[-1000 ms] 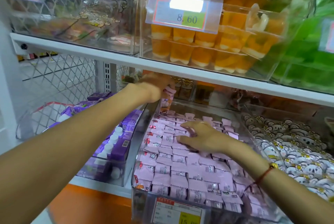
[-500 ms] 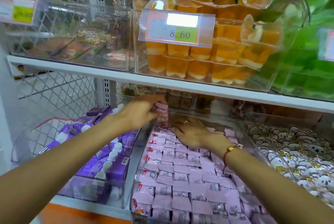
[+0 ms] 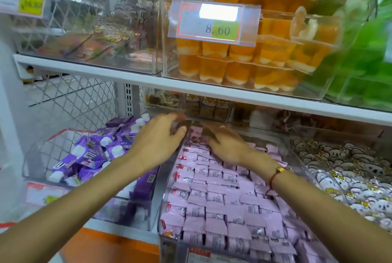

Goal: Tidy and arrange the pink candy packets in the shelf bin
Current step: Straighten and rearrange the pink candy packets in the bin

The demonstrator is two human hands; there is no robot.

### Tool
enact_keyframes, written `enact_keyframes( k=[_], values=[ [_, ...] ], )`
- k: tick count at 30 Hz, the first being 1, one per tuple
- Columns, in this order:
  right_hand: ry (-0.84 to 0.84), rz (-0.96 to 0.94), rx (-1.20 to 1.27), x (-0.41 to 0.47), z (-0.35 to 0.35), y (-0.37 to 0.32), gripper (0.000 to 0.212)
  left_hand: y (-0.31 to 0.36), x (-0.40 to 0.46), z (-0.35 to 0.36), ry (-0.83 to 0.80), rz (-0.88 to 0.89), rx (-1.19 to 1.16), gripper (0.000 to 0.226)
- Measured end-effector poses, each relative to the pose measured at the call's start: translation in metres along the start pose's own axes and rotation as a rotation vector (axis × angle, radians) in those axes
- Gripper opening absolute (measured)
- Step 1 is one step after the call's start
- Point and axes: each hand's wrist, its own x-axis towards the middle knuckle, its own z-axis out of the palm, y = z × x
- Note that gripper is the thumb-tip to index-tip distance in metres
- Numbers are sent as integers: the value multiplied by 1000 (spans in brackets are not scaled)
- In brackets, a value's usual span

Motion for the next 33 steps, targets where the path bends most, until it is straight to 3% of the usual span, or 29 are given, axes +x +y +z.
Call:
enact_keyframes(
  k=[5,9,13,20,23,26,28,31,33],
  values=[
    [-215,73,-81,17,13,-9,50,9,-77,-18,-72,-66,-56,21],
    [-201,107,-137,22,14,-13,53,12,-100,-18,-118,-45,-143,39],
    [-203,107,-79,16,12,-17,48,6,-111,-9,-92,-91,-323,39],
    [-202,183,39,13,2,-19,45,-1,-113,-2,-73,-64,-370,39],
    [-180,194,48,15,6,-22,53,0,-113,-4,-92,-55,-372,38],
    [-269,226,185,7,-4,-27,60,0,-112,-5,-95,-69,-380,37],
    [-298,187,150,-4,-18,-33,66,2,-112,-6,-108,-82,-370,38],
    [-169,85,53,-34,-40,-48,60,4,-118,-13,-95,-20,-305,42],
    [-73,14,52,-68,-50,-63,45,7,-121,-22,-38,152,-153,38]
  ],
)
